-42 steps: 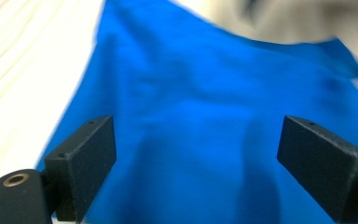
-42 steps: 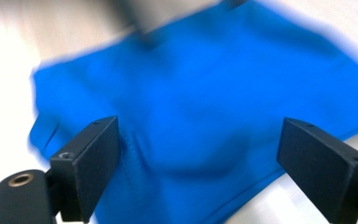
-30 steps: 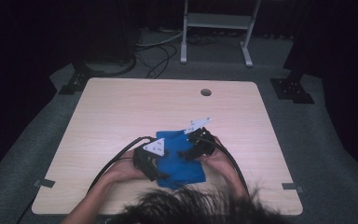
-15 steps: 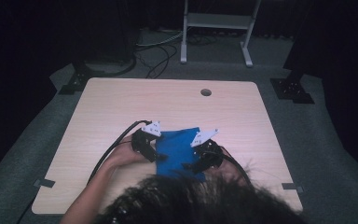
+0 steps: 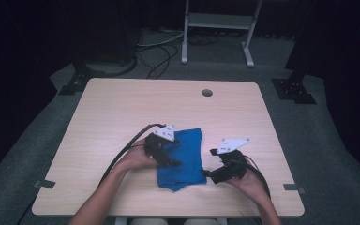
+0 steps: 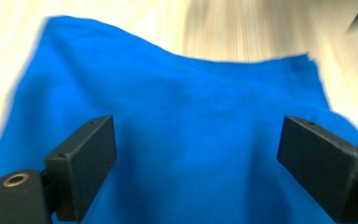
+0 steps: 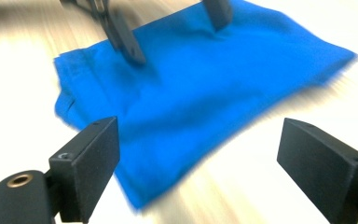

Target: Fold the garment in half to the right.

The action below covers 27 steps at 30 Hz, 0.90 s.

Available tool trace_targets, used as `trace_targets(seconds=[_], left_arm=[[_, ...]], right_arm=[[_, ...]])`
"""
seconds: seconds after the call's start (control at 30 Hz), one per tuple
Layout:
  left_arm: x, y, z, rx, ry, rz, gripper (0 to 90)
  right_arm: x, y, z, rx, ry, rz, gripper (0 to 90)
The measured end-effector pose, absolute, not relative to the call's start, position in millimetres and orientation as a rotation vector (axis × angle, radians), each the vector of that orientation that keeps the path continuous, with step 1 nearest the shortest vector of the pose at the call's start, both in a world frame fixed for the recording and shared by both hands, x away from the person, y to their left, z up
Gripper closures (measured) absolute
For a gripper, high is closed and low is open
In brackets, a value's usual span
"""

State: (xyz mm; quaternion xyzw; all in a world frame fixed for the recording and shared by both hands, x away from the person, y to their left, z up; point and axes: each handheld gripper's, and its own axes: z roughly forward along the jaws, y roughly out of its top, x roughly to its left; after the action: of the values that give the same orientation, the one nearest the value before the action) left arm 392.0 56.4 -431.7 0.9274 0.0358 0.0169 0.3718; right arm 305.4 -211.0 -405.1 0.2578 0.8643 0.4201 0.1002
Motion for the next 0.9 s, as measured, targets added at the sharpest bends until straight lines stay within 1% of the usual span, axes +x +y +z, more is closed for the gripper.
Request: trace_targets(seconds=[0.23,0.43,0.77,0.9], left_arm=[[412,56,-435,2.377,0.077,0.019,10.4],[431,54,-435,2.377,0.084,0.019,10.4],[464,56,-434,2.376,0.1,0.029,10.4],[464,62,-428,2.35,0.15,0.001,10.4]], right_arm=[[278,-250,-394,0.806,2.488,1.223,12.6],[268,-273,-392,0.875,2.414,1.25,12.6],[265,-288,-395,0.915,2.377,1.244,12.6],[268,-294,-398,0.953,2.366,1.232,12.6]])
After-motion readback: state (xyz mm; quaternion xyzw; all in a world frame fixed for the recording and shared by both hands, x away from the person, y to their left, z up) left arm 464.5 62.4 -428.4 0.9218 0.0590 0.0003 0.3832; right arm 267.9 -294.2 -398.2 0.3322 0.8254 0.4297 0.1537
